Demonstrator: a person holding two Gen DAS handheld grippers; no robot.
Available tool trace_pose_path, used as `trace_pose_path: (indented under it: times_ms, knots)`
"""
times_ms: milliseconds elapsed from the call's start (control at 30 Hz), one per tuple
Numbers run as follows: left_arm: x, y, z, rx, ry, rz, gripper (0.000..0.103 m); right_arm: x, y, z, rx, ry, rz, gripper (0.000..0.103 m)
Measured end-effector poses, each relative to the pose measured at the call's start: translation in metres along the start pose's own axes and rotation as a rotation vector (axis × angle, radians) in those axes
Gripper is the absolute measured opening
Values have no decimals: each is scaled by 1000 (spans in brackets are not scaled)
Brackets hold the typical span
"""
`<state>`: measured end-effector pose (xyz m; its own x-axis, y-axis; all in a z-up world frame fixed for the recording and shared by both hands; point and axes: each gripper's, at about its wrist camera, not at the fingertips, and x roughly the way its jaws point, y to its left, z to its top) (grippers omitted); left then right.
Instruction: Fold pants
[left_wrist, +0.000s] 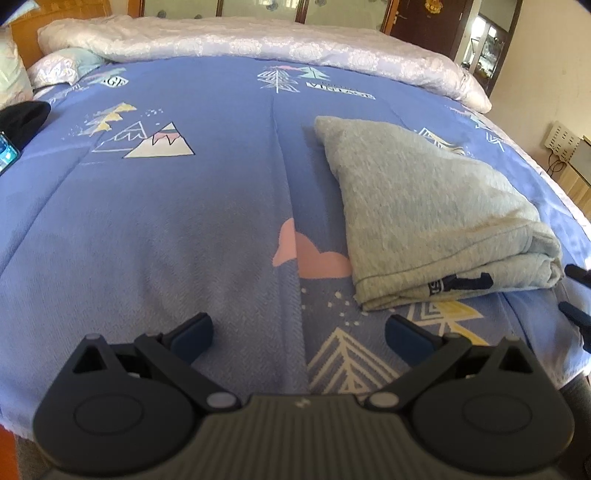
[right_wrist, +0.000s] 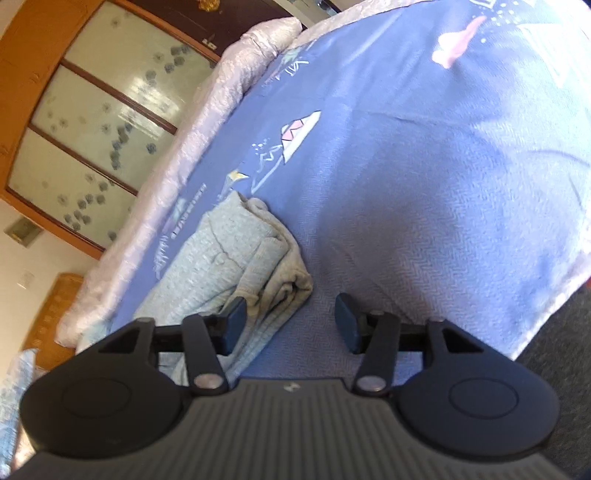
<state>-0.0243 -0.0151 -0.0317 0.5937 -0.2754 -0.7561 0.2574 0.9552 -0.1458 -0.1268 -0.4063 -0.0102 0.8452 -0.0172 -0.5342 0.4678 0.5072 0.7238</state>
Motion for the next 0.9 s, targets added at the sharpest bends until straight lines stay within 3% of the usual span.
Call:
trace_pose_path:
  times_ms: [33, 100, 267, 400, 900]
  knots:
    - [0, -3, -1, 19, 2, 10, 103, 0, -2, -1, 7, -8, 11, 61]
    - [1, -7, -2, 38, 3, 25, 103, 3, 0, -2, -25, -8, 30, 73]
    - [0, -9, -4, 41, -5, 43, 103, 10, 20, -10, -208, -2, 20, 88]
    - [-1, -12, -6, 59, -6, 56, 103, 13, 27, -18, -299, -19, -6, 89]
    - [-4, -1, -6, 17, -22, -1, 103, 7, 2, -12, -166, -31, 101, 89]
